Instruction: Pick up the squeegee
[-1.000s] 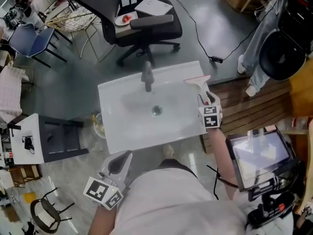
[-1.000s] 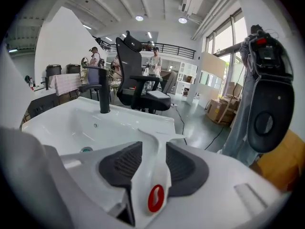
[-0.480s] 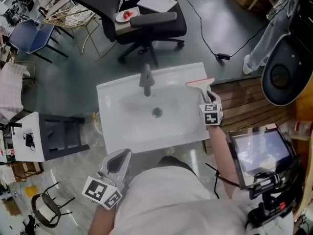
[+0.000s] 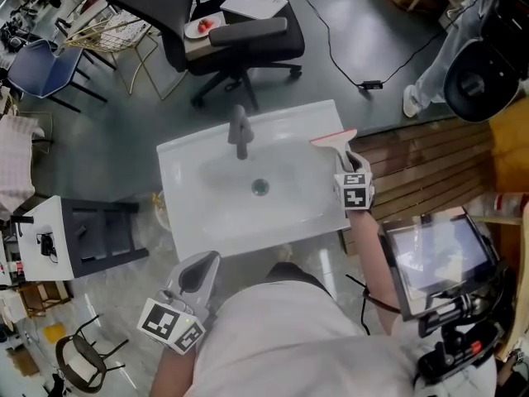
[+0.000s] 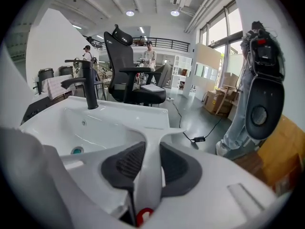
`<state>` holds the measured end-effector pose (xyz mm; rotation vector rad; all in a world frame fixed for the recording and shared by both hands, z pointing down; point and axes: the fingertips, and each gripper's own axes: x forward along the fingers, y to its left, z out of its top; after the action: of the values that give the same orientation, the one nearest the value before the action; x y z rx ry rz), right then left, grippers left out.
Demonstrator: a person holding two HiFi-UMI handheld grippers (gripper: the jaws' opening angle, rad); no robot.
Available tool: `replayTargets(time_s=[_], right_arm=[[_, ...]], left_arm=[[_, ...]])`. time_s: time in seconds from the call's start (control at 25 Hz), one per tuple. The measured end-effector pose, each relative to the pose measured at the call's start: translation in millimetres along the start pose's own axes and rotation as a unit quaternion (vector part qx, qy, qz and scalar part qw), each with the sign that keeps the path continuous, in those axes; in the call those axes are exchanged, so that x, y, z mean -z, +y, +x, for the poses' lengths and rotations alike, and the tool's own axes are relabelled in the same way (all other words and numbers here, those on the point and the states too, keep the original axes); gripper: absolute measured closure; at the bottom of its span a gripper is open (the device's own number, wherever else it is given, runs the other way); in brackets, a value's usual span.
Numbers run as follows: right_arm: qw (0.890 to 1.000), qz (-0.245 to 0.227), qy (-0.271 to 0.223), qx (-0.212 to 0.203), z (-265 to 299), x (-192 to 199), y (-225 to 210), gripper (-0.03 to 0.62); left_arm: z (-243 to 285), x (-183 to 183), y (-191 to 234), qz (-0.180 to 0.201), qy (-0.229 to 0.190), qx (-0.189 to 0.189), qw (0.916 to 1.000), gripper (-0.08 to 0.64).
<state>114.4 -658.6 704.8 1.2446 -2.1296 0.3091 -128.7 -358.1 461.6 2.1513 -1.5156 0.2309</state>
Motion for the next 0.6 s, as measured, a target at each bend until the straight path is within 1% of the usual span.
replayTargets(time_s=[0.08, 0.28, 0.4, 0.6], right_arm=[[1.000, 0.001, -0.004, 0.001, -8.2, 0.6, 1.4, 0.489], [1.000, -0.001, -0.010, 0.007, -50.0, -0.9, 19.3, 0.489], [1.000, -0.005, -0.022, 0.009, -72.1, -5.2, 25.6, 0.489], [1.000, 0.002, -0.027, 0.009, -109.8, -5.9, 43.5, 0.491]], left_arm=[[-4.4, 2.1, -2.1, 0.001, -0.002, 0.005, 1.0000, 0.552], [-33.4, 8.6, -9.2, 0.006, -0.008, 0.024, 0.9997, 0.552], [-44.3, 11.7, -14.3, 0.010, -0.013, 0.036, 0.9992, 0.552], [-69.2, 20.3, -17.3, 0.011, -0.019, 0.051, 0.9984, 0.552]])
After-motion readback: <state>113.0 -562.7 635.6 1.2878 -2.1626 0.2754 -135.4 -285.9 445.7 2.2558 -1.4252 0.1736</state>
